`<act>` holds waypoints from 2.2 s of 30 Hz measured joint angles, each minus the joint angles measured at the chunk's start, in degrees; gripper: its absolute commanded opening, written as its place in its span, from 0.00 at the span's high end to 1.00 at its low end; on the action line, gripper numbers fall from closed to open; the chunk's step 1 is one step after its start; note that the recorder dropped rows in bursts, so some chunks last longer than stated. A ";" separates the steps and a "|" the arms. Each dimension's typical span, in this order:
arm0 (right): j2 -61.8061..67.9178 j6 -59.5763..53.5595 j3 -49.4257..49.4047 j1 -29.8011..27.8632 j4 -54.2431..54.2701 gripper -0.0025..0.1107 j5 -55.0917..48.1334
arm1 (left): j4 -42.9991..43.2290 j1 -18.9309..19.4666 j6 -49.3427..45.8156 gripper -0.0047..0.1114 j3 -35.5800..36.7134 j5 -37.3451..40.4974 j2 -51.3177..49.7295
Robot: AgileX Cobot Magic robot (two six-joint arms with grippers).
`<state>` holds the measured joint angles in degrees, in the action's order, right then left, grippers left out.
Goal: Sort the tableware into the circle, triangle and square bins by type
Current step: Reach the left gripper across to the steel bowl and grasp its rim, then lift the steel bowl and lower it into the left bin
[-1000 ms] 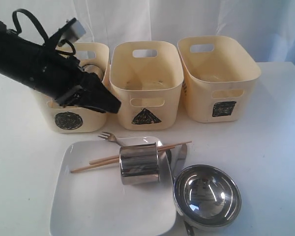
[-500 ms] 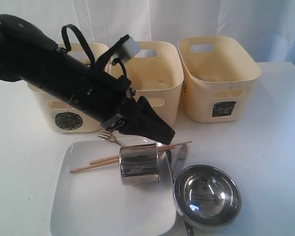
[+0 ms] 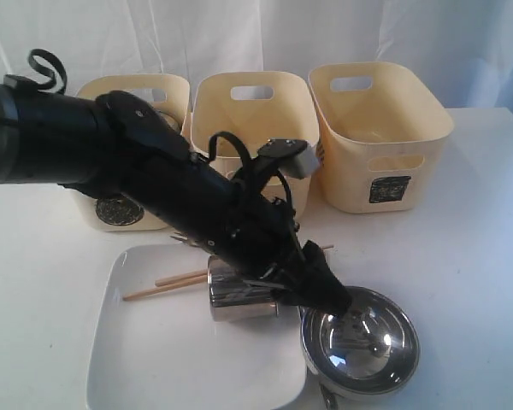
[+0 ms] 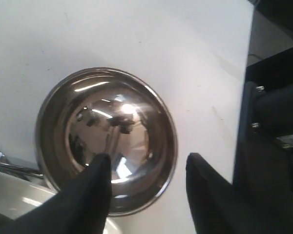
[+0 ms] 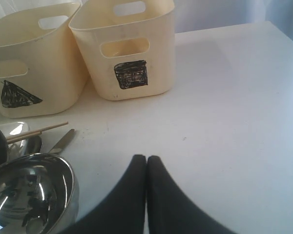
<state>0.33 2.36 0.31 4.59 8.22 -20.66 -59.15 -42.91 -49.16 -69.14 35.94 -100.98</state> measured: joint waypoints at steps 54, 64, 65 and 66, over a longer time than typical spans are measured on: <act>0.00 0.00 0.00 0.00 0.00 0.98 0.00 | 11.60 -2.09 -0.84 0.96 -7.63 -12.99 -3.16; 0.00 0.00 0.00 0.00 0.00 0.98 0.00 | 27.02 0.47 1.78 0.96 -7.98 -21.93 5.48; 0.00 0.00 0.00 0.00 0.00 0.98 0.00 | 27.87 1.45 1.93 0.96 -7.98 -23.59 6.24; 0.00 0.00 0.00 0.00 0.00 0.98 0.00 | 28.72 2.52 1.93 0.96 -7.98 -25.35 6.92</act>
<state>0.33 2.36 0.31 4.59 8.22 -20.66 -30.43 -40.39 -47.23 -77.13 10.59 -94.07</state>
